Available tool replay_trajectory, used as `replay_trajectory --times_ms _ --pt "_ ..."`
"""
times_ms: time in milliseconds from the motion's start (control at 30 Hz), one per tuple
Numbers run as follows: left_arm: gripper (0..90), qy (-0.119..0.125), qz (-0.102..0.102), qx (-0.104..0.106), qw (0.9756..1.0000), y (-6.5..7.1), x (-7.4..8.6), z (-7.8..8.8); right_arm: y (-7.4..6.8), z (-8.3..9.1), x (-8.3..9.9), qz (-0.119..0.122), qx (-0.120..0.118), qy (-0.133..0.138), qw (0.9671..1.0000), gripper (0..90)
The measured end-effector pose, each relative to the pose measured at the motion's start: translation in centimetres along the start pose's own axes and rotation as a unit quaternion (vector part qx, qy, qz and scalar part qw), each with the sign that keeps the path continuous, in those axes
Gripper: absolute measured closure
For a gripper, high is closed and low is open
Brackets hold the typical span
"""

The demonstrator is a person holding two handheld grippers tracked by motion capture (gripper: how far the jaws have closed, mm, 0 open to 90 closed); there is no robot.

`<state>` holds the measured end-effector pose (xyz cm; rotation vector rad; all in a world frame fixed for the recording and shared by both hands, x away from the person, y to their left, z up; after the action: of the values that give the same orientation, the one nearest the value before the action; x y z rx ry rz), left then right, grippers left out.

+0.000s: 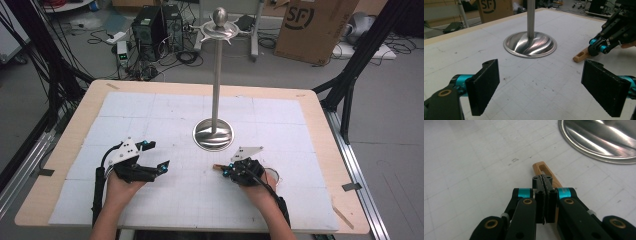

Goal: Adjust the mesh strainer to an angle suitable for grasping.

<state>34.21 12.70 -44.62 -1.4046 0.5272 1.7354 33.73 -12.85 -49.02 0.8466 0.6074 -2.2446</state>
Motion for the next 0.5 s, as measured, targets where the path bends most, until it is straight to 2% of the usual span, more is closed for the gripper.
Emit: replay_trajectory --times_ms 133,267,333,500 --pt "15.7 0.000 -0.001 0.000 1.0000 -0.03 -0.01 0.04 0.50 -0.01 -0.11 -0.010 0.009 -0.006 0.9999 89.9" --pt "15.6 -0.001 -0.001 0.000 1.0000 -0.05 0.01 0.05 0.92 -0.10 -0.15 -0.009 0.019 -0.006 0.9998 89.9" --pt "15.7 -0.001 -0.001 -0.001 1.0000 -0.05 0.02 0.04 0.86 -0.05 -0.07 -0.011 0.020 -0.009 0.9997 89.9" --pt "15.6 -0.002 -0.001 0.000 1.0000 -0.05 0.03 0.05 0.54 0.56 -0.26 -0.006 0.018 0.000 0.9998 89.5"
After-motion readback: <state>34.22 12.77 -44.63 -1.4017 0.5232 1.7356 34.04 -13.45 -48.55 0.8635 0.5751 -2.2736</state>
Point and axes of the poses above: each handheld gripper's, and its own axes: z roughly backward along the jaws, x roughly out of its underside, y roughly to its right, the point moved 8 cm from there along -z, roughly forward along the jaws, and after that the axes turned 12 degrees about -z, right-handed, at the moved point
